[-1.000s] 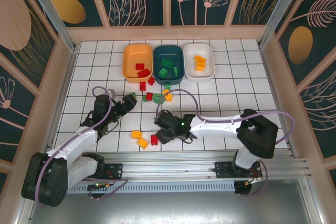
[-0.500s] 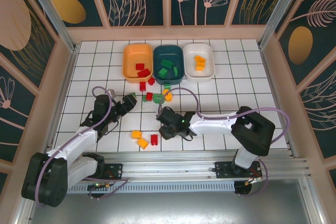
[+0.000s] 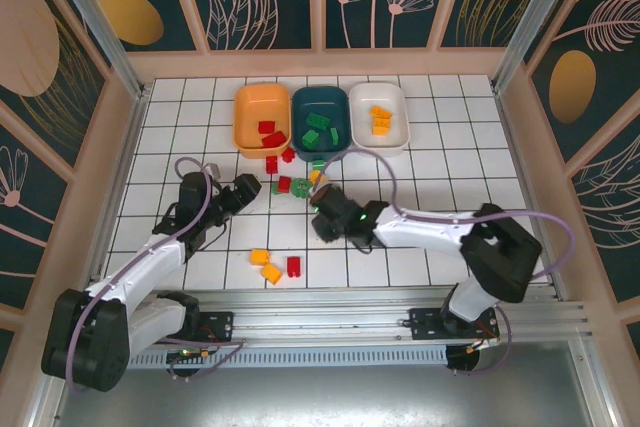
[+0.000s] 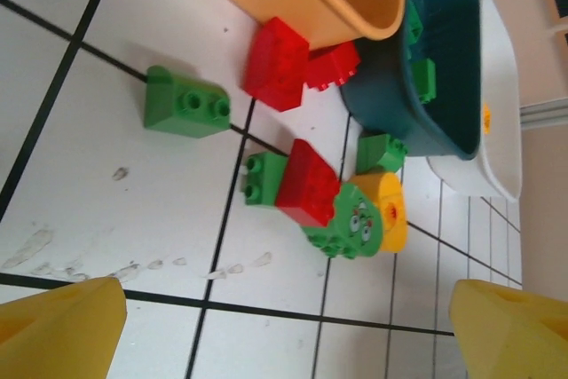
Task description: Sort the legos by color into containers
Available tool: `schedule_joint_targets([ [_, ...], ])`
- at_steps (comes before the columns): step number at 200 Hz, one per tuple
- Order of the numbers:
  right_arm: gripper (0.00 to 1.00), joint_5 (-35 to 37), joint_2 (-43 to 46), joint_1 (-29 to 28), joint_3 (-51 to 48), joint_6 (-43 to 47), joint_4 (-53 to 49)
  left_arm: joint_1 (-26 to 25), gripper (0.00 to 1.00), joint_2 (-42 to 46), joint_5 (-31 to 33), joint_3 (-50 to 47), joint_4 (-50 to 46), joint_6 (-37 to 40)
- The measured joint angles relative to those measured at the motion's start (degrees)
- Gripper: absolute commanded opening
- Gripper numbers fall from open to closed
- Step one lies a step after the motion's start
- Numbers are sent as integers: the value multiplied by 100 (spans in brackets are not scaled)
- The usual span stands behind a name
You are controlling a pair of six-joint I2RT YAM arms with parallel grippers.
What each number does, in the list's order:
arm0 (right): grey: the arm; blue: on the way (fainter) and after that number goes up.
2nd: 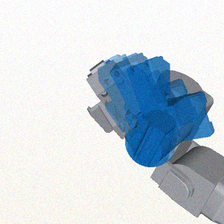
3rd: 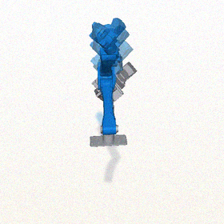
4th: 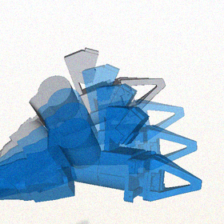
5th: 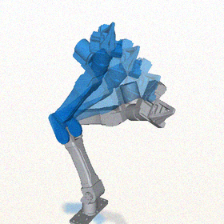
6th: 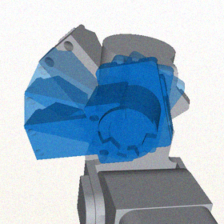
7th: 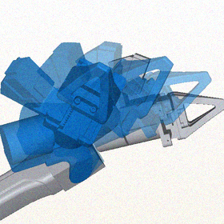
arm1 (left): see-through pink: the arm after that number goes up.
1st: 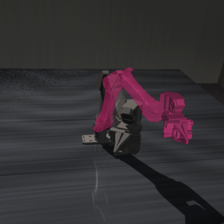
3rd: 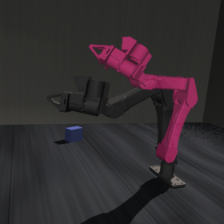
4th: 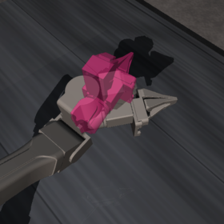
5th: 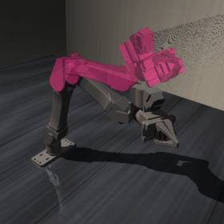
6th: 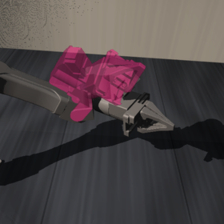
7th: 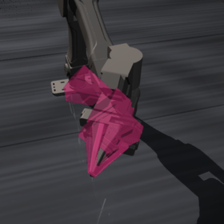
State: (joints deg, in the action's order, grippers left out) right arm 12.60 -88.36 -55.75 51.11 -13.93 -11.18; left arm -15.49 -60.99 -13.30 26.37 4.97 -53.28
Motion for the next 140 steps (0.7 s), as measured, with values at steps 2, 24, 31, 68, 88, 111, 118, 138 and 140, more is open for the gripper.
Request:
schedule_joint_targets([
  [2,27,0,42,72,15,13,42,0,94,11,9,24,-28,-7],
  [24,27,151,175,968,308,140,424,-4,91,297,111,251,-367,-153],
  [31,26,181,105,1274,452,170,529,-4,90,409,136,254,-444,-214],
  [68,26,79,-1102,2728,1596,184,756,-155,87,879,197,136,-1027,-531],
  [88,27,83,-1843,3126,2070,210,745,-431,87,1086,240,76,-1484,-632],
  [111,28,13,-2284,3237,2247,249,614,-811,87,1344,286,-13,-1969,-761],
  [118,30,-26,-2400,3263,2339,275,601,-898,86,1447,286,-59,-2111,-824],
  [138,45,-125,-2594,3368,2608,334,560,-999,86,1784,297,-192,-2516,-1003],
  [140,47,-133,-2601,3375,2623,332,560,-1001,86,1823,304,-205,-2564,-1010],
])
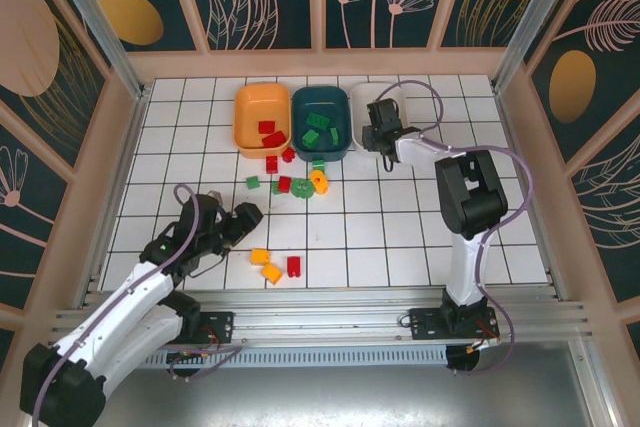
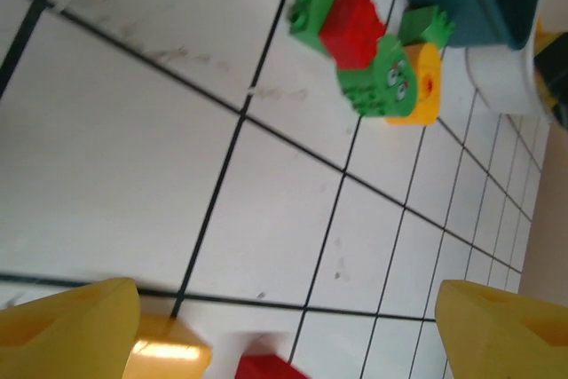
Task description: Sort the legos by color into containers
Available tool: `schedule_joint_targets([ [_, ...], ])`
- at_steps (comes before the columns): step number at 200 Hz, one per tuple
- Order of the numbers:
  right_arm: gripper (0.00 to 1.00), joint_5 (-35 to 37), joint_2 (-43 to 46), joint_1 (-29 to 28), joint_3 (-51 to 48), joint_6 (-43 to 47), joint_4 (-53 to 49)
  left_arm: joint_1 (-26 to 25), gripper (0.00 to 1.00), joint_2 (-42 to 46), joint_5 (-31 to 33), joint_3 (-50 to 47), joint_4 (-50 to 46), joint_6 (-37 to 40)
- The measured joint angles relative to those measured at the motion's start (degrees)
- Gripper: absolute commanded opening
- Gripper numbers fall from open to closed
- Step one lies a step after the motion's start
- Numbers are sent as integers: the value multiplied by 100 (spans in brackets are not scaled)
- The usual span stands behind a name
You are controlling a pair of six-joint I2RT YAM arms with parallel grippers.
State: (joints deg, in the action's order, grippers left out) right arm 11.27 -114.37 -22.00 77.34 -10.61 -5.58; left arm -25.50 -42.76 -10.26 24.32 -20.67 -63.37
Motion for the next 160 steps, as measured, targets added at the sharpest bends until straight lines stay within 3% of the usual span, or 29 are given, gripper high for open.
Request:
schedule_joint_targets([
  [19,63,-63,-83,105,227,103,-46,-2,86,199,-4,-72,-271,-138],
  [40,69,-63,-111,166,398,162,-66,-11,85,153,-149,-173,-321,-310],
  [85,71,-46,83,151,264,177,-63,-122,86,33,-496,-402,-372,-1193],
  [124,71,140,1178,-4,-339,177,-4,-131,89,-157,-678,-385,-721,-1963],
  [160,70,282,2085,-118,-756,170,179,-155,85,-398,-756,-380,-970,-2490],
])
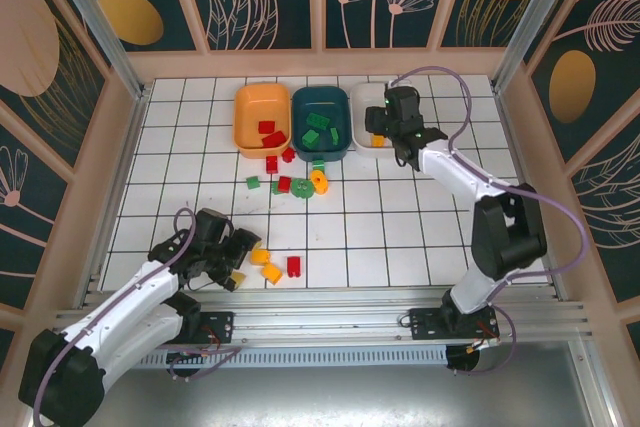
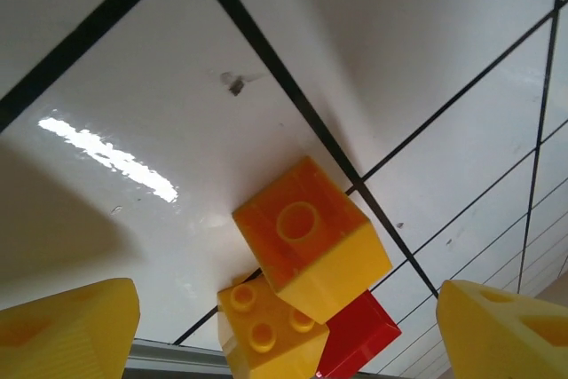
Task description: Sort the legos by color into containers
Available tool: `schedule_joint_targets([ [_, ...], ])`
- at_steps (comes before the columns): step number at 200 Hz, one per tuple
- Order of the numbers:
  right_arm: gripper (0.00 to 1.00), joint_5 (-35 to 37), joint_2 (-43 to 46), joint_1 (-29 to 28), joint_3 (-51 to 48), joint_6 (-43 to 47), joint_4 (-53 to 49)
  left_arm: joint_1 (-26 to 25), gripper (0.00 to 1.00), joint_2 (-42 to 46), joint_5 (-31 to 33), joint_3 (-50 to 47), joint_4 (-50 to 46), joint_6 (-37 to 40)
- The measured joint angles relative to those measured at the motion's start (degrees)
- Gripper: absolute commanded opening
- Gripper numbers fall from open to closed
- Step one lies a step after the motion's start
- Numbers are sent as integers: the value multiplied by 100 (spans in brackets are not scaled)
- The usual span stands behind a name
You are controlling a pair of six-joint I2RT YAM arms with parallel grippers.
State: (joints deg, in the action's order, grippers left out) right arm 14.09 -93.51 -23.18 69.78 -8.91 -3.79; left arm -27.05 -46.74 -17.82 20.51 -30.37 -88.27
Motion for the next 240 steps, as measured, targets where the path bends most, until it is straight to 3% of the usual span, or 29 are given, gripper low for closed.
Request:
schedule_joint_targets([
  [81,70,153,855,-33,-1051,-87,59,-94,80,-1123,-20,654,7,-409],
  [127,69,247,1213,-44,-1298,-129,66,-105,69,-1156,0,629,131,-667],
  [240,68,254,1906,-46,-1733,-260,52,-149,58,-1414,107,404,861,-1045],
])
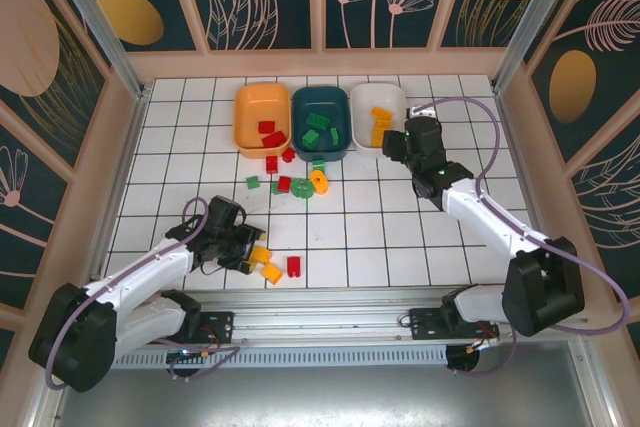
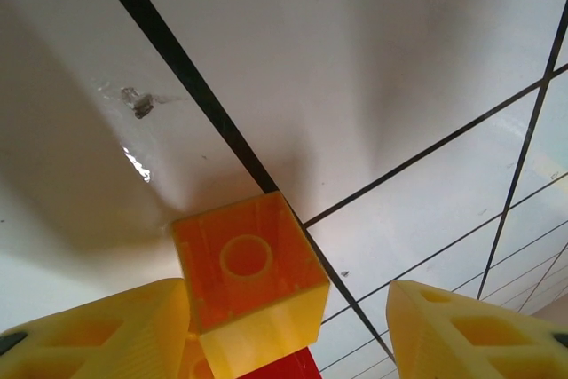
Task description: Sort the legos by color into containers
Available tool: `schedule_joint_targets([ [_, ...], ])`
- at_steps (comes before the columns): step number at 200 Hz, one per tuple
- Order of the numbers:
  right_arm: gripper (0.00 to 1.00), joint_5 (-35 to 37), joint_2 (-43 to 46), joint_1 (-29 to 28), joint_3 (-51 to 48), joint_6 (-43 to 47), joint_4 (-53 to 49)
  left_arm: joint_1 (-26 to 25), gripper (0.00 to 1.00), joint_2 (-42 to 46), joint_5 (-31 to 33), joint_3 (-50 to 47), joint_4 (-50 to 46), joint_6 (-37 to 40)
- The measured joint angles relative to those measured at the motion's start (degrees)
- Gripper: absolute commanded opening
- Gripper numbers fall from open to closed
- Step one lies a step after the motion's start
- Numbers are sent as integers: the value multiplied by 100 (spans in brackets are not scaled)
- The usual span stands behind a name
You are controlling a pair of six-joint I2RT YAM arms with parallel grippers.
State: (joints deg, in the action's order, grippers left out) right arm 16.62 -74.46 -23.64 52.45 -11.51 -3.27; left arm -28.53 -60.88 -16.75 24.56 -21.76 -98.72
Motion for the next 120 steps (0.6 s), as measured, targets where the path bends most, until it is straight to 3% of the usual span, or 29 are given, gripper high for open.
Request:
schedule_joint_targets([
  [120,68,-2,413,-4,-238,-87,-42,-74,55,-341,87,-192,592,127],
])
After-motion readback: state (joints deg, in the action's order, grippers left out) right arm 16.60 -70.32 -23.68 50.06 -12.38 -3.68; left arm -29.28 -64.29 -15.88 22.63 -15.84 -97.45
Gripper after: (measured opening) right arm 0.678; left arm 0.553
